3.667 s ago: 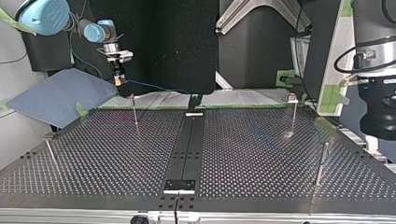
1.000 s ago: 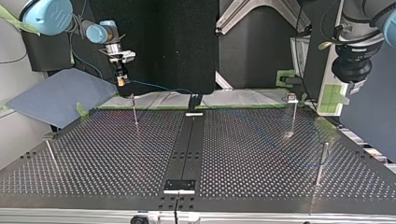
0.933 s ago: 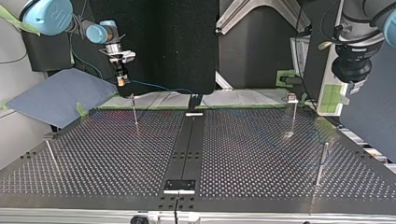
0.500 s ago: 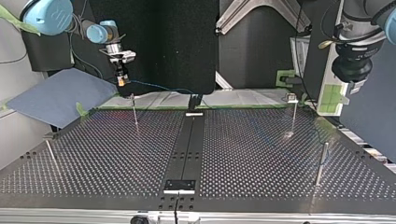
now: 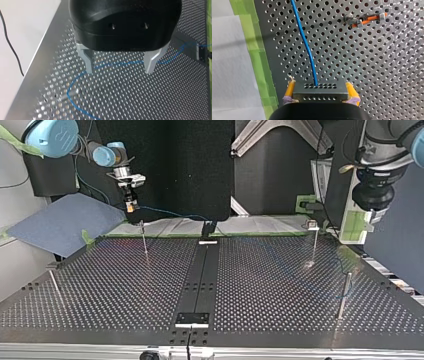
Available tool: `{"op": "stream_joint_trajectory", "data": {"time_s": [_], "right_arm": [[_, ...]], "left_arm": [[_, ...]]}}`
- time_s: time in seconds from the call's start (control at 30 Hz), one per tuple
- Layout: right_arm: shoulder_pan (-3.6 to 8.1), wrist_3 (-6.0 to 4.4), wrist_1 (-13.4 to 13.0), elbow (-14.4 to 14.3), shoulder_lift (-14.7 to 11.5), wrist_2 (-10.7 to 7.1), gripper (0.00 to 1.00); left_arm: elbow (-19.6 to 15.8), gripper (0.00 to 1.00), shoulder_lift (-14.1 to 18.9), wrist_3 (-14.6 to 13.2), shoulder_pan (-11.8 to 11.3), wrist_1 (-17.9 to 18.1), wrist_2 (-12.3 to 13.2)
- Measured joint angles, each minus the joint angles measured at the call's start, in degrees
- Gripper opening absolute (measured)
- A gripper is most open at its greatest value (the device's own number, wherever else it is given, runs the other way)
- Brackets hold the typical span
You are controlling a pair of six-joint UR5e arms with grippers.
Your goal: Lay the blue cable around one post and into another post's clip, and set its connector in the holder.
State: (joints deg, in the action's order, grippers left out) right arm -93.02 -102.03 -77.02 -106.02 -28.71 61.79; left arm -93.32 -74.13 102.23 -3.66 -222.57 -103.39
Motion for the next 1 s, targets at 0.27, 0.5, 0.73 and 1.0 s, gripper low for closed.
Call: {"op": "stream_joint_trajectory", "data": {"time_s": [0.27,0.5,0.73,1.0], "right_arm": [[-0.09,0.13,0.26,0.05,0.00,0.00,0.00],[-0.18,0.15,0.36,0.06,0.00,0.29,0.00],[-0.20,0.15,0.36,0.06,0.00,0.76,0.00],[-0.28,0.21,0.37,0.21,0.00,0.88,0.00]], "left_arm": [[-1.32,0.98,0.80,2.84,0.56,3.79,3.95],[-4.56,0.98,2.10,6.20,1.12,7.19,7.34],[-8.05,0.98,2.19,9.70,2.64,10.69,10.83],[-12.86,0.98,2.10,14.51,5.15,15.47,15.65]]}}
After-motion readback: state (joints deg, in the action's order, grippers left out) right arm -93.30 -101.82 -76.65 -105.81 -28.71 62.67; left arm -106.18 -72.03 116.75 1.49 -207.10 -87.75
